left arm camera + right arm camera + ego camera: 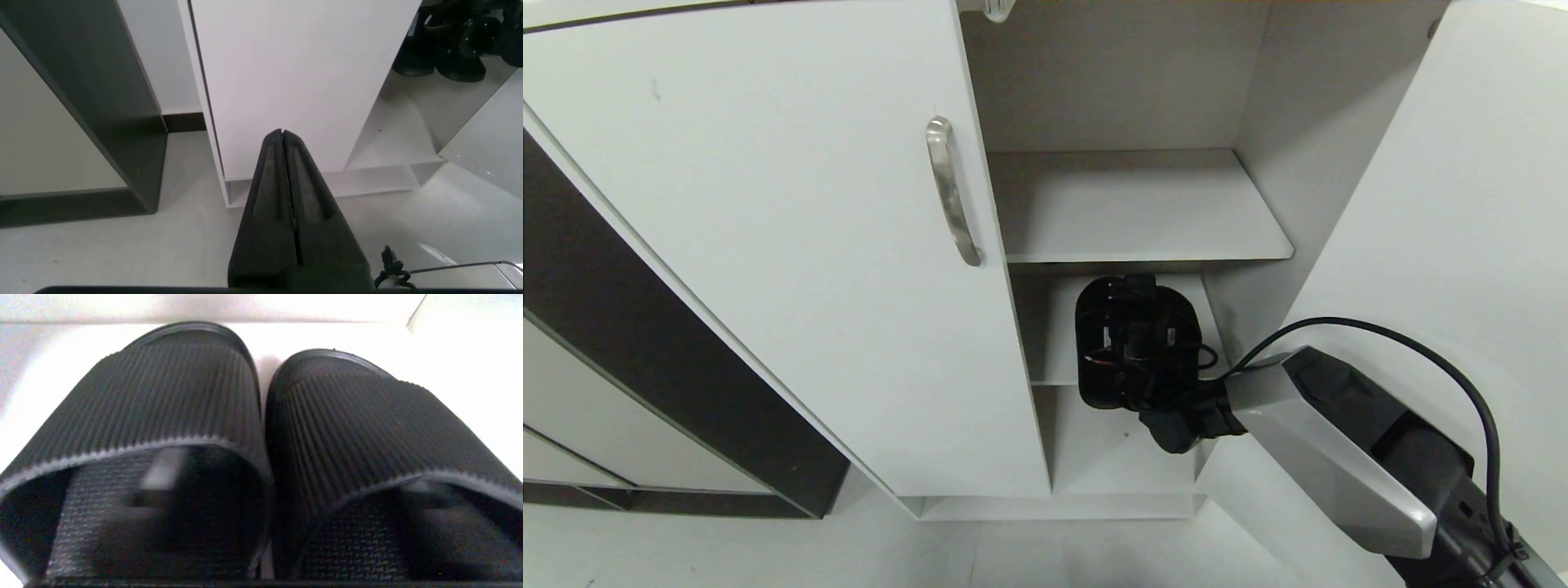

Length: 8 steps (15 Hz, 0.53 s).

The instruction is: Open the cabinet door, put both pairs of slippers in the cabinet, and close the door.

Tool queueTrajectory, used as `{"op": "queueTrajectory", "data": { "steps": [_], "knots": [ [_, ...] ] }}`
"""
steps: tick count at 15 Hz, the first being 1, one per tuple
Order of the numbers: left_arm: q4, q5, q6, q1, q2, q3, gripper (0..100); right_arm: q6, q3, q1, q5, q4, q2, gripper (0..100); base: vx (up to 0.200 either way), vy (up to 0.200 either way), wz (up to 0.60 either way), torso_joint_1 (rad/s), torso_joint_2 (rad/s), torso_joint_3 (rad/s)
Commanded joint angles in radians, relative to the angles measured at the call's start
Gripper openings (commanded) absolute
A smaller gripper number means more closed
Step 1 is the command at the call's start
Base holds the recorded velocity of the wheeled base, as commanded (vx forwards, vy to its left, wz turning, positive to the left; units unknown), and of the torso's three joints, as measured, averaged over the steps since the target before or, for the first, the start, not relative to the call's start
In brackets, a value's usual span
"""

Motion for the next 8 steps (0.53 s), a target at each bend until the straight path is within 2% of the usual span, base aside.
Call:
{"op": "queueTrajectory", "data": {
  "steps": [1, 4, 8],
  "knots": [
    [0.000, 0.000, -0.001, 0.000, 0.001, 0.000, 0, 0.000, 0.010, 0.003, 0.000, -0.001, -0.003, 100, 0.000, 0.000, 0.00, 0.000, 0.00, 0.000],
    [0.000, 0.000, -0.001, 0.000, 0.001, 0.000, 0, 0.000, 0.044, 0.017, -0.003, -0.007, -0.032, 100, 0.000, 0.000, 0.00, 0.000, 0.00, 0.000],
    [0.000, 0.000, -0.001, 0.000, 0.001, 0.000, 0, 0.001, 0.179, 0.046, -0.009, -0.044, -0.107, 100, 0.000, 0.000, 0.00, 0.000, 0.00, 0.000]
  ]
}}
